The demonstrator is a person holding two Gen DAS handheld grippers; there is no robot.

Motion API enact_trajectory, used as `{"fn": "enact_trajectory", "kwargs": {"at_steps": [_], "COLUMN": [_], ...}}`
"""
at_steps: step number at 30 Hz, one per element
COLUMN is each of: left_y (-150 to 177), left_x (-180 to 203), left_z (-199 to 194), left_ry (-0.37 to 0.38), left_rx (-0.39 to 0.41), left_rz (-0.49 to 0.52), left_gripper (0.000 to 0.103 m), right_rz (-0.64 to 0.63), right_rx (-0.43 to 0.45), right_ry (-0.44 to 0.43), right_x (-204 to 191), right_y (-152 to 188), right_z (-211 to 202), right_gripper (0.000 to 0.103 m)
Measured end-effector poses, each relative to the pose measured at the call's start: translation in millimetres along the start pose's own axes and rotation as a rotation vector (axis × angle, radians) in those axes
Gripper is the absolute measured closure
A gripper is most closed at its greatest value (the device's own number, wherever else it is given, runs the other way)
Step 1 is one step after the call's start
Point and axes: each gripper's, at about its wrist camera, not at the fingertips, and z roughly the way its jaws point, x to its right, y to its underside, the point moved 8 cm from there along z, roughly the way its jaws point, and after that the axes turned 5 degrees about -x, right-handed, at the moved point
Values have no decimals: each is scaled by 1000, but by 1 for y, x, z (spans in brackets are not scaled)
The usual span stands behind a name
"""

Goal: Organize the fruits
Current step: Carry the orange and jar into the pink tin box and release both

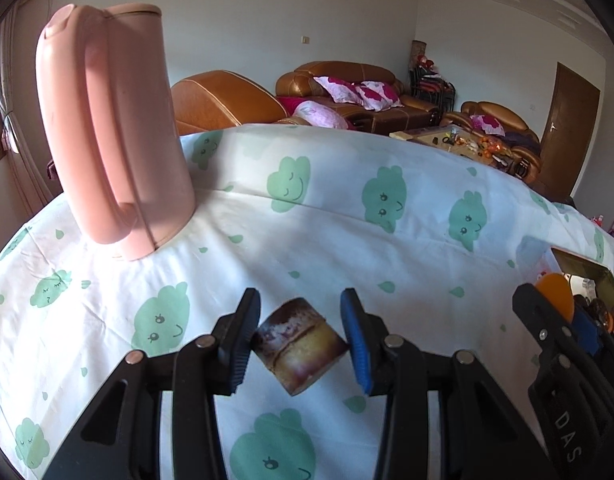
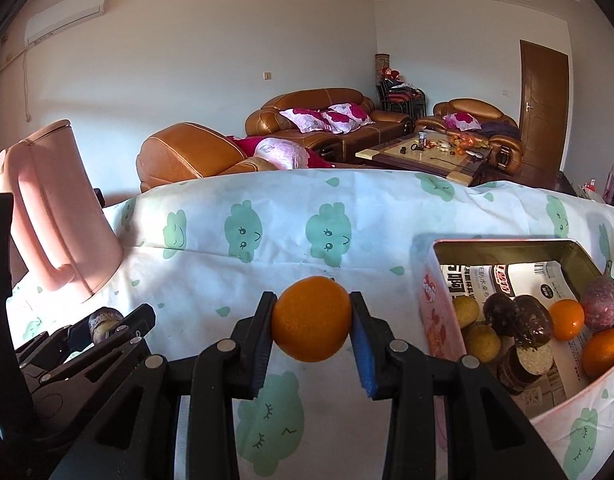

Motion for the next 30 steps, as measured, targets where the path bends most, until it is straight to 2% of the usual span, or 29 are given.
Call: {"fn": "enact_trajectory", "kwargs": {"at_steps": [6, 16, 30], "left_y": [10, 31, 54], "left_x": [13, 27, 85], "left_z": [-17, -40, -63], "left_ry": [12, 26, 116], "left_rx": [25, 40, 50], "left_rz": [52, 73, 151], "left_gripper": [60, 60, 60], "right_rz": [12, -11, -32], "right_rx": [1, 11, 52], "right_ry": [4, 7, 41], "right_x": [16, 30, 72], "right_y": [12, 26, 42], "right_z": [-15, -40, -75], "right_gripper": [65, 65, 65]}}
